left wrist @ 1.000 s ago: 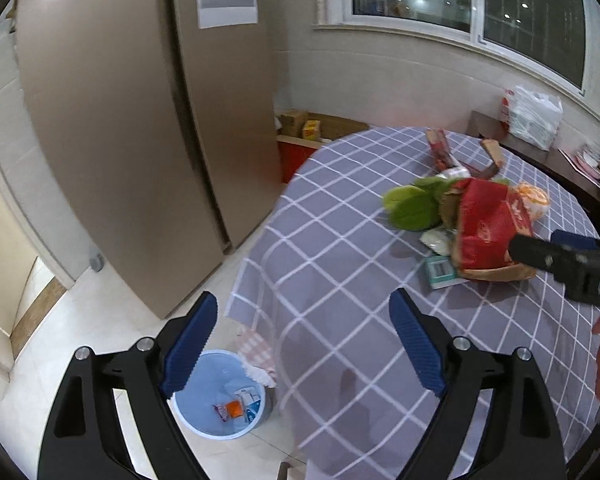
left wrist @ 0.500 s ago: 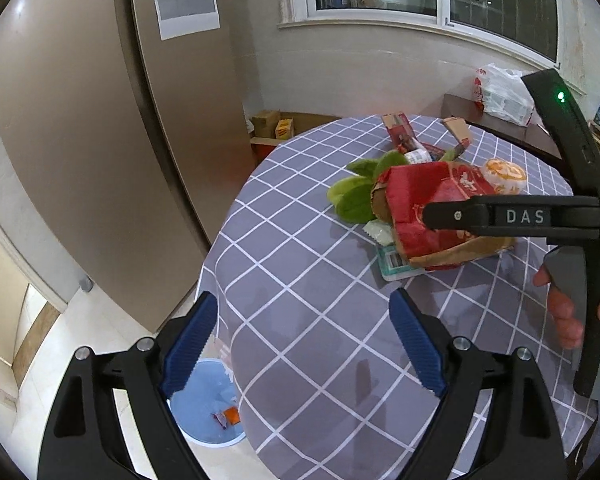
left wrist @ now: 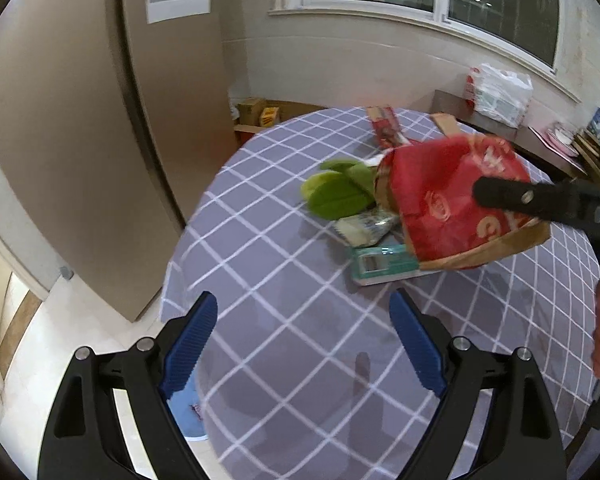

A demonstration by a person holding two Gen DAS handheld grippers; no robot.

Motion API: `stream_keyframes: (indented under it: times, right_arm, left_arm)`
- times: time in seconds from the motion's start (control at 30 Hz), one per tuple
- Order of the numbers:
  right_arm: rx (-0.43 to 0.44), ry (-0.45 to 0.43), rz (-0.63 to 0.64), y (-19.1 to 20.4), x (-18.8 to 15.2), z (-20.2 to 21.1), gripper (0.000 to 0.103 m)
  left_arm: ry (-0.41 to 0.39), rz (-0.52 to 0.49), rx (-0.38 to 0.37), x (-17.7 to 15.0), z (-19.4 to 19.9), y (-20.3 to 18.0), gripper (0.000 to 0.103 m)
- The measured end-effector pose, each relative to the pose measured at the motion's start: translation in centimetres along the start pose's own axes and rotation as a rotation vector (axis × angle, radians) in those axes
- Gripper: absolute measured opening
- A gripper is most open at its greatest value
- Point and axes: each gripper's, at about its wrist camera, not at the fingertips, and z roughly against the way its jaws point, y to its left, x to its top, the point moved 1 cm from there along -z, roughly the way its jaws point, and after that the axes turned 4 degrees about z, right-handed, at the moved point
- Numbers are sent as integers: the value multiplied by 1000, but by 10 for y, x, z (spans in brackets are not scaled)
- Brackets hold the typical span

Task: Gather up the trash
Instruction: 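Grasp the red paper bag with the right gripper while the left gripper grasps the clear plastic packet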

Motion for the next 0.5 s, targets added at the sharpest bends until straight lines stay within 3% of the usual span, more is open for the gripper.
stream_keyframes:
  times: [0.27, 0.5]
  right_arm:
    - [-127, -83, -43, -39, -4, 47, 60]
    - [-175, -80, -84, -65, -14, 57, 61]
  left_arm:
    - [31, -101, -66, 8, -19, -39, 90]
    - [27, -281, -262, 22, -33, -85, 90]
